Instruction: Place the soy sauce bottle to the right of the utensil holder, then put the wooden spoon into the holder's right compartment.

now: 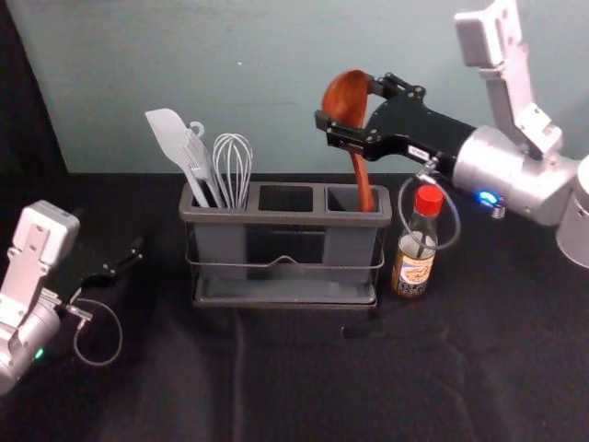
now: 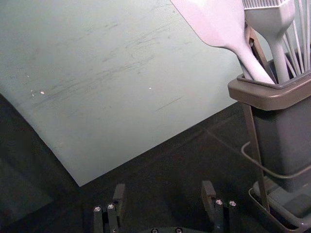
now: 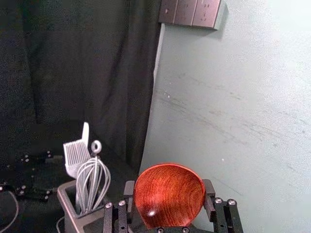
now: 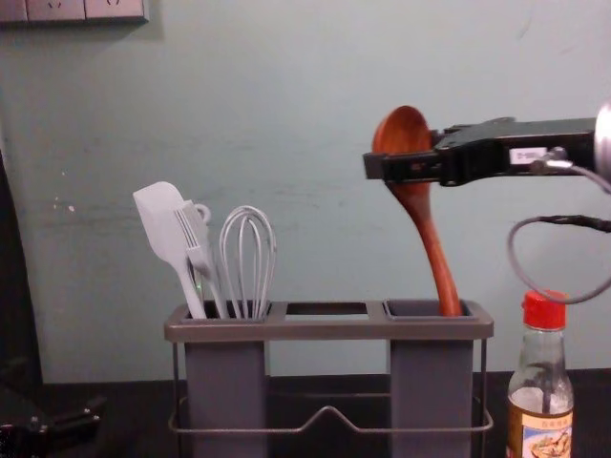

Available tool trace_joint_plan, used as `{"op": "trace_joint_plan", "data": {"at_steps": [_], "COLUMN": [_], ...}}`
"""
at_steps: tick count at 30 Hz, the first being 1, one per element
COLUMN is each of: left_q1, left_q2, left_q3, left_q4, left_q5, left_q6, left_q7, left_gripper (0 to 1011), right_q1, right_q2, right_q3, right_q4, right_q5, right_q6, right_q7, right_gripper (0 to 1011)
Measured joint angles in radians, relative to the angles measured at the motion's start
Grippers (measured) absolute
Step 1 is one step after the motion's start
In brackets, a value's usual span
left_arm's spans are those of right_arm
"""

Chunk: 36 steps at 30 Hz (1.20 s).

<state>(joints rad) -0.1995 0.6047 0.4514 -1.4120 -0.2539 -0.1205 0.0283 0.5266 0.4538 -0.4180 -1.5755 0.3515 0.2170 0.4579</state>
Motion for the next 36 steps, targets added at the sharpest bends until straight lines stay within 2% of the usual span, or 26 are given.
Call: {"op": "trace_joint_plan", "data": {"at_steps": [9, 22, 29, 36], "left_q1": [0.0, 0.0, 0.0, 0.0], "left_q2": [0.0, 0.0, 0.0, 0.0], "left_q3": [0.0, 0.0, 0.0, 0.0], "left_q4": [0.0, 0.0, 0.0, 0.0], "left_q5": [0.0, 0.0, 0.0, 0.0], "left_q6": [0.0, 0.0, 0.0, 0.0], "left_q7": [0.0, 0.0, 0.0, 0.0], "left_gripper": [1011, 1011, 1011, 1012], "right_q1": [-0.058, -0.117, -0.131, -0.129], "right_q2": [0.055, 0.098, 0.087, 0.069], "right_q3": [0.029, 0.049, 0.05, 0.033], "right_q4": [-0.069, -0.127, -0.121, -0.086], "right_q5": [0.01, 0.024, 0.022, 0.016], "right_q6": [0.005, 0.014, -0.003, -0.012], "right_q7": [-0.01, -0.018, -0.031, -0.03], "right_gripper": [838, 838, 838, 838]}}
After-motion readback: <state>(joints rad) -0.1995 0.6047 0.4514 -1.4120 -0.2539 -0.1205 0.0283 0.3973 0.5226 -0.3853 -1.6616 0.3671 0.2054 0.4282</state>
